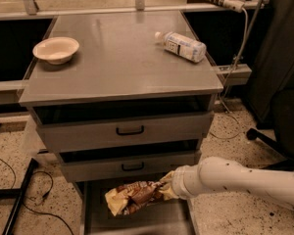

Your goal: Place brown chip bag into bottom drawer

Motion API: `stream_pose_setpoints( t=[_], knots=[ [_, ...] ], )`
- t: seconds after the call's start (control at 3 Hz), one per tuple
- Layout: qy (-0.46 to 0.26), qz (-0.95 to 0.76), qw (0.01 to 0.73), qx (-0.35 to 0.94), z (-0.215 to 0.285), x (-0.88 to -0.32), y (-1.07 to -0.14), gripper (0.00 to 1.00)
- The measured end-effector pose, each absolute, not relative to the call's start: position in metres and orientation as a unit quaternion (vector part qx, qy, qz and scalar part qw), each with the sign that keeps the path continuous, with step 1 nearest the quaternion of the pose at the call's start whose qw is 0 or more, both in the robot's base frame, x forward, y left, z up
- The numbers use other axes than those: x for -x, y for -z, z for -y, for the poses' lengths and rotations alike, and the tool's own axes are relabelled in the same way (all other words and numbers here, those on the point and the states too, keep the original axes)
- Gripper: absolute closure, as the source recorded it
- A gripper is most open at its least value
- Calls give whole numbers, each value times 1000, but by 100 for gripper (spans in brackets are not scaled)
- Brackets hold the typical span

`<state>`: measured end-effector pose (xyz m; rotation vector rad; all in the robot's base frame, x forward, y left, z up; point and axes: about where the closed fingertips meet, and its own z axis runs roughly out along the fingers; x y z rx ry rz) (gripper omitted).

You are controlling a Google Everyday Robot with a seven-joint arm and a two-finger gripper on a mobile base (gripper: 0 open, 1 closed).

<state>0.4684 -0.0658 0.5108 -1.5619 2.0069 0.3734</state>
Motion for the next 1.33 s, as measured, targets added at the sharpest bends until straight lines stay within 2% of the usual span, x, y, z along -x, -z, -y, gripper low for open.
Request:
stream_pose_setpoints(
  t=[0.67, 1.33],
  knots=[
    [-80, -739, 308, 594, 97, -531, -432, 100],
    [-92, -691, 336, 633, 121, -550, -364, 100]
  ],
)
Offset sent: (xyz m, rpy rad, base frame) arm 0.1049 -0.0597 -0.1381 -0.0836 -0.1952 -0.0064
